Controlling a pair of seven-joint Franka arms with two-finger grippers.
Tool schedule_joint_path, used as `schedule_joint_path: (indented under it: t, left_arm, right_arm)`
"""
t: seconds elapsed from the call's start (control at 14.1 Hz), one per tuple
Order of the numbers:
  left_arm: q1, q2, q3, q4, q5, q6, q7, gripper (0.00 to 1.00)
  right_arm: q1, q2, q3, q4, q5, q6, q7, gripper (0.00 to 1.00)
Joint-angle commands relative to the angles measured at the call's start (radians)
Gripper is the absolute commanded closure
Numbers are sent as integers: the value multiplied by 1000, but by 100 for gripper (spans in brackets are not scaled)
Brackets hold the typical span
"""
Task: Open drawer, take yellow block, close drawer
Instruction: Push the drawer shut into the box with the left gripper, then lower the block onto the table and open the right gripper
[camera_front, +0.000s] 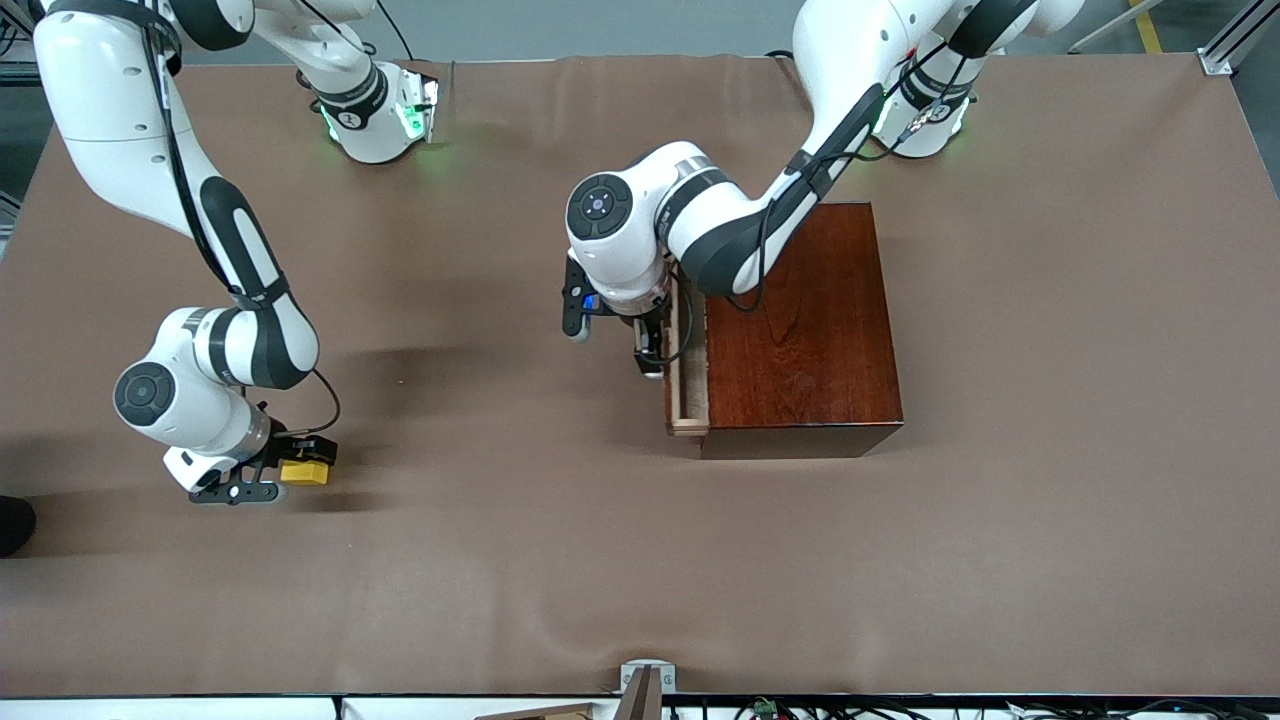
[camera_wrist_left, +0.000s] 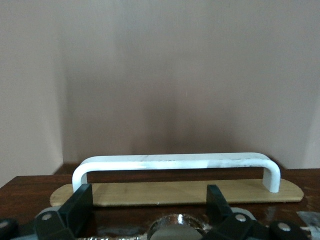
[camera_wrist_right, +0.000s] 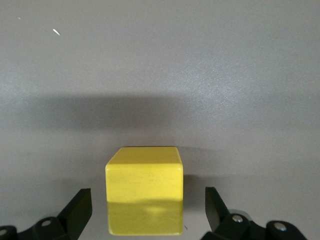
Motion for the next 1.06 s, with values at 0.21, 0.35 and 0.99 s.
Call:
schedule_joint_path:
  t: [0.21,0.35,0.99]
  left_arm:
    - [-27,-27,21,-24,123,-133,20,0]
    - [-25,-26,24,-24,132,-152,20,0]
    - [-42,-52,3,-2,143,9,-232,0]
  right_arm:
    - [-12,-19,16,15,-18,-41,16,0]
    - [-12,-44,16,10,-18,-67,12,0]
    - [-15,-306,16,-138,-16,-181,13,0]
